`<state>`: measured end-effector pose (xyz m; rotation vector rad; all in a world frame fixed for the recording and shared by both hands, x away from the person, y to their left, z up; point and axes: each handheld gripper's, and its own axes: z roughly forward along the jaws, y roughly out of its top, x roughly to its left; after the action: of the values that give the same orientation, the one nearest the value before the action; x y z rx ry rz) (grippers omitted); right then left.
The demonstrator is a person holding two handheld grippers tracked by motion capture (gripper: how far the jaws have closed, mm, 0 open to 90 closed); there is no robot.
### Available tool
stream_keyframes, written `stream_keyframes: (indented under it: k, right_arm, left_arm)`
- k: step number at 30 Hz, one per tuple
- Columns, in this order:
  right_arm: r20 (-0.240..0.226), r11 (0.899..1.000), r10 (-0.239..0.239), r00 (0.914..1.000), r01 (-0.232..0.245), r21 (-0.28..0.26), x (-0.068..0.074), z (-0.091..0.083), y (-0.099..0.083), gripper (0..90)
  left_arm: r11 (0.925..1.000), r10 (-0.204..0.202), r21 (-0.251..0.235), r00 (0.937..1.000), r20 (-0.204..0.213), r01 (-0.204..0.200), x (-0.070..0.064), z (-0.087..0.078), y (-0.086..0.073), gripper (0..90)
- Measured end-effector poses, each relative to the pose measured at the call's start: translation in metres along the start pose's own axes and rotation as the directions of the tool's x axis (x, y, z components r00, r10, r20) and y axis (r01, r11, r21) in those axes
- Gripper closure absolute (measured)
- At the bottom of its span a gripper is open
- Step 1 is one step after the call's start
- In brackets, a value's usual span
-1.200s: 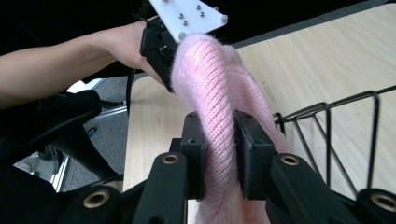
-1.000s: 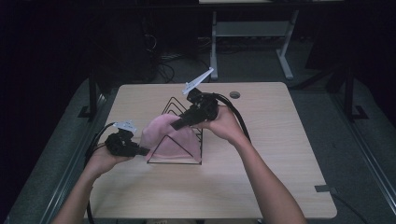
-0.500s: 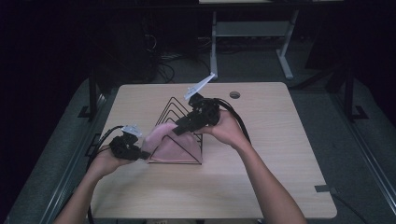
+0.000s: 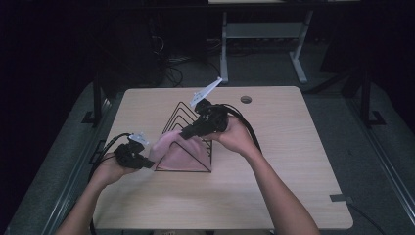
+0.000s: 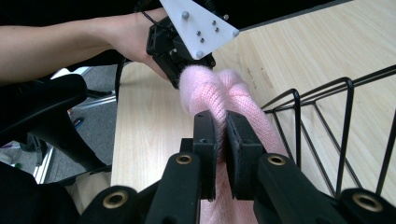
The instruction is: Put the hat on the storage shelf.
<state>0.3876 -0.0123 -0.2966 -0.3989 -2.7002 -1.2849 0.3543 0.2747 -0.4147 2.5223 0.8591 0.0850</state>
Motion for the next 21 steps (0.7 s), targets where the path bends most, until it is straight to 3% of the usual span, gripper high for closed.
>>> stream_keyframes:
  k: [8,14,18,20,21]
  right_arm:
    - [-0.009,1.000,-0.014,0.9999,0.014,0.015,-0.001,0.006,-0.002,83.0]
    - [-0.016,1.000,0.007,0.9999,-0.006,0.008,0.000,0.007,-0.004,82.1]
    - [-0.022,1.000,-0.010,0.9997,0.010,-0.018,-0.002,0.004,-0.007,77.1]
    - [-0.028,0.999,0.010,0.9996,-0.011,-0.030,-0.003,0.001,-0.009,72.5]
    - [-0.035,0.999,0.013,0.9993,-0.014,-0.038,-0.003,0.000,-0.009,70.3]
  left_arm:
    - [0.9996,0.016,0.021,0.9998,-0.008,-0.016,0.000,0.003,0.000,84.6]
    - [0.9999,0.011,0.013,0.9999,-0.006,-0.011,-0.001,0.001,0.000,82.7]
    - [0.9996,0.023,-0.017,0.9997,0.004,-0.023,-0.004,-0.004,0.000,75.8]
    - [0.9996,0.020,-0.020,0.9998,0.004,-0.020,-0.004,-0.006,0.001,74.4]
    - [0.9993,0.036,-0.013,0.9993,0.000,-0.036,-0.003,-0.007,0.001,73.5]
